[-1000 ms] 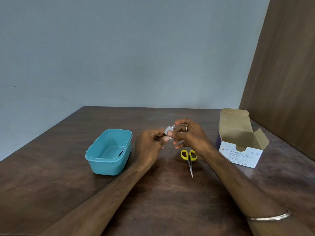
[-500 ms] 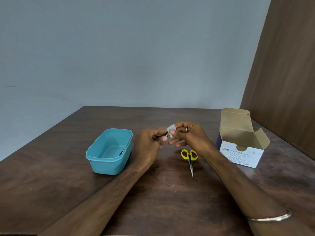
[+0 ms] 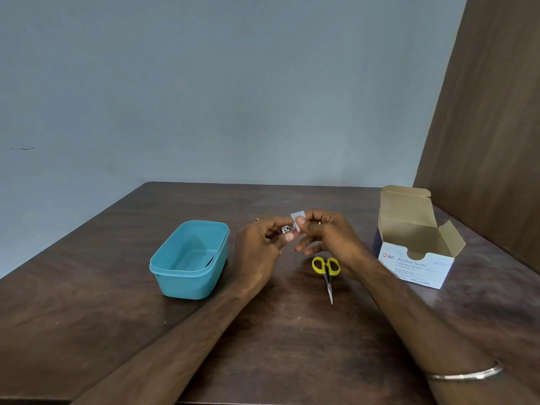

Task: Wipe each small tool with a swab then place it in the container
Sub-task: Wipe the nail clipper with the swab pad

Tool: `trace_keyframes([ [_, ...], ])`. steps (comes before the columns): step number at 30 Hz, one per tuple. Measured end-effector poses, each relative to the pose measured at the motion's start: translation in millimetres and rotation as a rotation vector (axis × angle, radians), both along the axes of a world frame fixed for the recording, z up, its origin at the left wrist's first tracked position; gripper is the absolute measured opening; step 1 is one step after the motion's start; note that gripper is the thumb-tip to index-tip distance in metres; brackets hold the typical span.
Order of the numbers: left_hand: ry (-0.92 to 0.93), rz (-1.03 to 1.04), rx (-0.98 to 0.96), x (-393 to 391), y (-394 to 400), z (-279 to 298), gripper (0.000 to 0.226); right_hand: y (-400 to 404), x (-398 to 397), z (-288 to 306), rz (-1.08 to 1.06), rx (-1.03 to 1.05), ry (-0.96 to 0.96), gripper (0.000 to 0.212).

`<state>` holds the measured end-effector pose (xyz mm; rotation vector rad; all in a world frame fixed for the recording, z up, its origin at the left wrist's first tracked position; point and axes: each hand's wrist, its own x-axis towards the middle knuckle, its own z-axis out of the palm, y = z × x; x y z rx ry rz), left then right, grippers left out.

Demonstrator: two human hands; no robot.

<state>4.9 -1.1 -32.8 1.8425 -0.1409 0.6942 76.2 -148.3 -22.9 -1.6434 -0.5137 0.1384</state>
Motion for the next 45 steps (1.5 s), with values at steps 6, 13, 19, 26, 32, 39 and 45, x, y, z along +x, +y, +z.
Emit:
trace_keyframes([
  [6, 0.017, -0.032, -0.105, 1.6, 2.2, -0.2, 0.013, -2.8, -0.6, 1.8, 0.086, -0.037, -0.017, 0.022],
  [13, 0.034, -0.077, -0.155, 3.4, 5.3, 0.7, 0.012, -4.8, 1.7, 0.8, 0.158, -0.078, -0.116, 0.021],
  [19, 0.056, -0.051, -0.147, 5.8, 7.3, -1.2, 0.015, 1.5, 2.2, -4.3, 0.15, -0.082, -0.216, 0.02],
  [26, 0.069, -0.081, -0.134, 5.1, 5.2, -1.6, 0.016, 3.3, 5.0, -8.1, 0.054, -0.122, -0.272, 0.019],
  [32, 0.039, -0.093, -0.144, 4.2, 2.4, -1.3, 0.017, 0.8, -1.4, 0.0, 0.105, -0.011, -0.16, 0.02],
  [39, 0.036, -0.031, -0.214, 5.5, 6.5, -1.0, 0.021, 1.1, -5.1, 2.9, 0.092, 0.019, -0.154, 0.009],
  [45, 0.026, -0.04, -0.121, 5.4, 6.5, -1.4, 0.017, -0.5, -4.6, 2.1, 0.071, -0.04, -0.175, 0.005],
])
